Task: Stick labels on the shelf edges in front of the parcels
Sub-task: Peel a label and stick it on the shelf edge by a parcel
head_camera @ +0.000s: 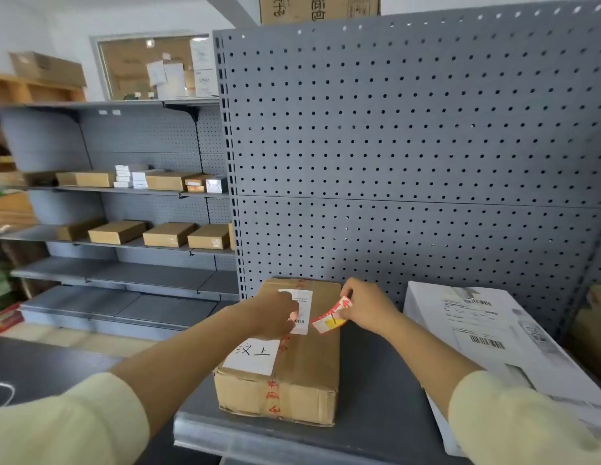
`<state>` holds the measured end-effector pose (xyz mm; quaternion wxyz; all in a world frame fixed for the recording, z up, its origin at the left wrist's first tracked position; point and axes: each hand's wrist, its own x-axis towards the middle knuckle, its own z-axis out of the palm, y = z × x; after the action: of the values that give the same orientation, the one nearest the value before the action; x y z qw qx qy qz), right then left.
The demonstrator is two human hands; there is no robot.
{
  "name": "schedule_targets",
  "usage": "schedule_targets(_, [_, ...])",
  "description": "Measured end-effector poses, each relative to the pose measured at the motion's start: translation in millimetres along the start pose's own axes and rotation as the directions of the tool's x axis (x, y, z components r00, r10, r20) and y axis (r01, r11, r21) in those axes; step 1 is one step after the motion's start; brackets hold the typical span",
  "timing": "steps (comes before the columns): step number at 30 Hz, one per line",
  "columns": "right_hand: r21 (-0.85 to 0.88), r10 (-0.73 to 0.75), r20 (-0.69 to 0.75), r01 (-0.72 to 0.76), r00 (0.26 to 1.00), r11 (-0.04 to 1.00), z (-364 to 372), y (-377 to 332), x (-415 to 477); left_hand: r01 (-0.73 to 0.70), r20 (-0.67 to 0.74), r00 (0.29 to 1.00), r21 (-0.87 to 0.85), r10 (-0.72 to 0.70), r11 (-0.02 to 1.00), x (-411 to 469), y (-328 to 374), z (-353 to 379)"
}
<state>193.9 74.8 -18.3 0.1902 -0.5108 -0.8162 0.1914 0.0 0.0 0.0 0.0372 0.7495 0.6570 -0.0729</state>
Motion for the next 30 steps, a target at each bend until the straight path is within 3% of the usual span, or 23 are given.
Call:
schedule_targets(8, [-0.012,0.016,0.092,-0.015,0.996,1.000,-11.2,6.6,-16.7,-0.001,0.001,1.000,0.002,0.001,1.000,-3.9,2.3,-2.0])
schedule_targets(21, [-0.282,-0.011,0.098,0.039,0.995,0.959,-20.5,-7.7,-63.6,-0.048,-0.011,0.999,-0.003,0.048,0.999,-44.7,17.1,-4.7])
schedule_targets(30, [-0.220,-0.077,0.055,0.088,0.995,0.972,-22.4,-25.4,-95.1,-0.119,-0.042,0.992,-0.034,0.118,0.992,-84.7,23.0,-9.0])
